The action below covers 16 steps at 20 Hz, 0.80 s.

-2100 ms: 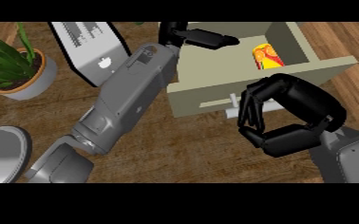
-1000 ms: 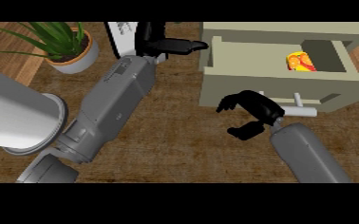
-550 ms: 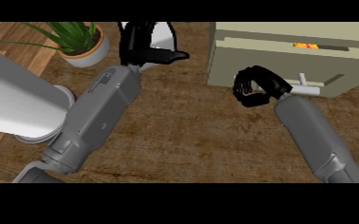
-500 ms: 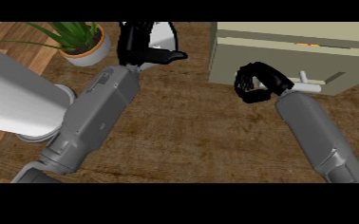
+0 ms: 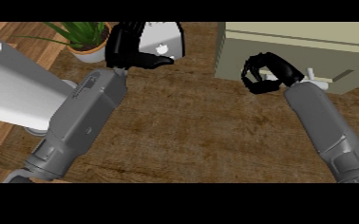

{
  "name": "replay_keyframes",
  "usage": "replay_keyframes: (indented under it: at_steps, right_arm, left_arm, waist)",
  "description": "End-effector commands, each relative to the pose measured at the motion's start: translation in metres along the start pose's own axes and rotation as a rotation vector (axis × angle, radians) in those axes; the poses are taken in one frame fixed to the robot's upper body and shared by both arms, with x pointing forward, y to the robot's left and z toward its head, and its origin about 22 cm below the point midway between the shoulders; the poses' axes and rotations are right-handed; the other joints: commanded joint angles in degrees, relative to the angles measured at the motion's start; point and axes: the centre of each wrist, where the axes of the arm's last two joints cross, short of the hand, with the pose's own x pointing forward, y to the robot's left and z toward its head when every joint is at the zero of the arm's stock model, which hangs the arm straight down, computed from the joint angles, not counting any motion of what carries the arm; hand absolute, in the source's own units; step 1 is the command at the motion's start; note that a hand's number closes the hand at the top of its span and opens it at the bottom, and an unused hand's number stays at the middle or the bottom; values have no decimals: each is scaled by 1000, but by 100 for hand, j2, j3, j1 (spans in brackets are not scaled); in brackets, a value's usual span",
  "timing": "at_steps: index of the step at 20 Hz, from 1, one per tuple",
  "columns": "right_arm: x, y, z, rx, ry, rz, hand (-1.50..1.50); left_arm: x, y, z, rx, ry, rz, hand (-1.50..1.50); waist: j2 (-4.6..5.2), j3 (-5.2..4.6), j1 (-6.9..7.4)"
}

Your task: Pick up the cup, place it into the drawer and close the drawer

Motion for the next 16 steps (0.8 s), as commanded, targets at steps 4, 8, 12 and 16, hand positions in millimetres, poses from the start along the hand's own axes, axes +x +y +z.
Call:
replay_keyframes:
  at_steps: [4, 8, 12, 16]
  right_arm:
    - [39, -91, -1, -225, 11, 51, 150]
    - [41, -97, 3, -224, -7, 37, 150]
    - [36, -103, 11, -224, -20, 2, 150]
    - [35, -110, 19, -214, -18, 1, 150]
  left_arm:
    - [-1, 9, 8, -23, 16, 3, -150]
    - [-2, 7, 11, -45, 17, 36, -150]
    - [-2, 11, 13, -58, 13, 29, -150]
    - [-2, 23, 19, -35, 19, 35, -150]
  waist:
    - [117, -45, 254]
    - [116, -50, 354]
    - [143, -45, 386]
    - [115, -53, 463]
